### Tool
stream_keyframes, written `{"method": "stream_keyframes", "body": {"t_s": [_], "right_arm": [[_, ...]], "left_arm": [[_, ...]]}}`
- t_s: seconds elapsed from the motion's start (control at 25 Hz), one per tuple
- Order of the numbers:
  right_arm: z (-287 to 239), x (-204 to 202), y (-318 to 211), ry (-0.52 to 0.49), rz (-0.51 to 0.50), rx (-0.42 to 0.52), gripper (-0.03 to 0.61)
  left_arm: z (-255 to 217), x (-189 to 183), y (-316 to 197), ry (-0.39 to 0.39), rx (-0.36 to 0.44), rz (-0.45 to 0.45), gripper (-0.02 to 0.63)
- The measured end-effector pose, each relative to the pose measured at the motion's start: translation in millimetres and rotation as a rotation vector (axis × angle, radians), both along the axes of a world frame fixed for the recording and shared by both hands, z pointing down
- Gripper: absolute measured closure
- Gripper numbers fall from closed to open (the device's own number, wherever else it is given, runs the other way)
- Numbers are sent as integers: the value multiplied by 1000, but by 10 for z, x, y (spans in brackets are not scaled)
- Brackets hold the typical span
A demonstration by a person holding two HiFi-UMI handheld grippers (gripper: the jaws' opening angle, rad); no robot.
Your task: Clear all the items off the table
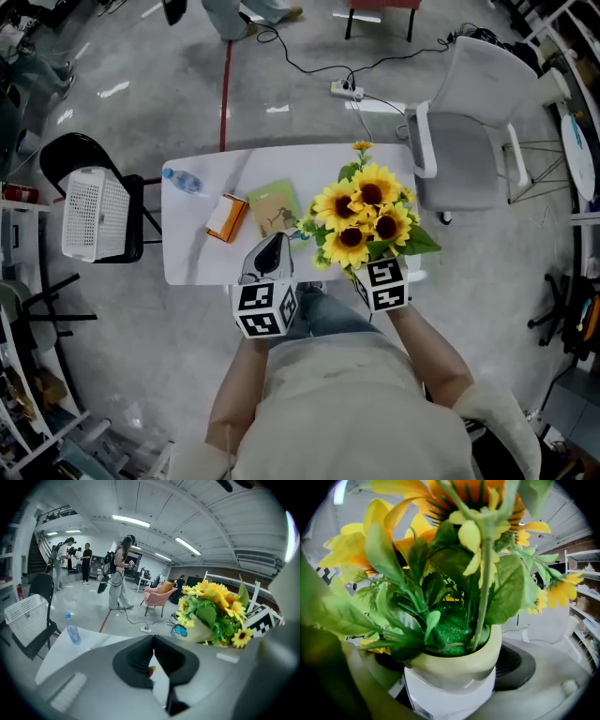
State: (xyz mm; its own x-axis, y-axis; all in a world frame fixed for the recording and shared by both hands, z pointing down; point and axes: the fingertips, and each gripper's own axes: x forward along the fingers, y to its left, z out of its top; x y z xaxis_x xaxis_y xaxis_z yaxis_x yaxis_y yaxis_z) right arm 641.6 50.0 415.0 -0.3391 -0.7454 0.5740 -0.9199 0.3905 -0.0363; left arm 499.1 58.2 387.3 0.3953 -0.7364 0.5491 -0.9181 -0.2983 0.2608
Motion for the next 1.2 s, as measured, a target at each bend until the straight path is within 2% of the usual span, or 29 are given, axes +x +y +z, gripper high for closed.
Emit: {"method": "stream_keyframes", "body": {"t_s": [0.44,0.68,0.88,1.2], "right_arm": [[-249,-413,-75,-34,-147,21,32],[-371,-730,-91,-26,-220,33,32],[-437,-1023,-117,-26,-239,64,32],[-520,-1585,-21,-39,-248,64,32]], "left_arm": [[-248,-311,29,-4,25,-126,603],[-374,-608,83,-18,53,-185,604],[-448,-894,123,-27,71,-199,603],[-552,-1426,234,-37,86,-204,604]]}}
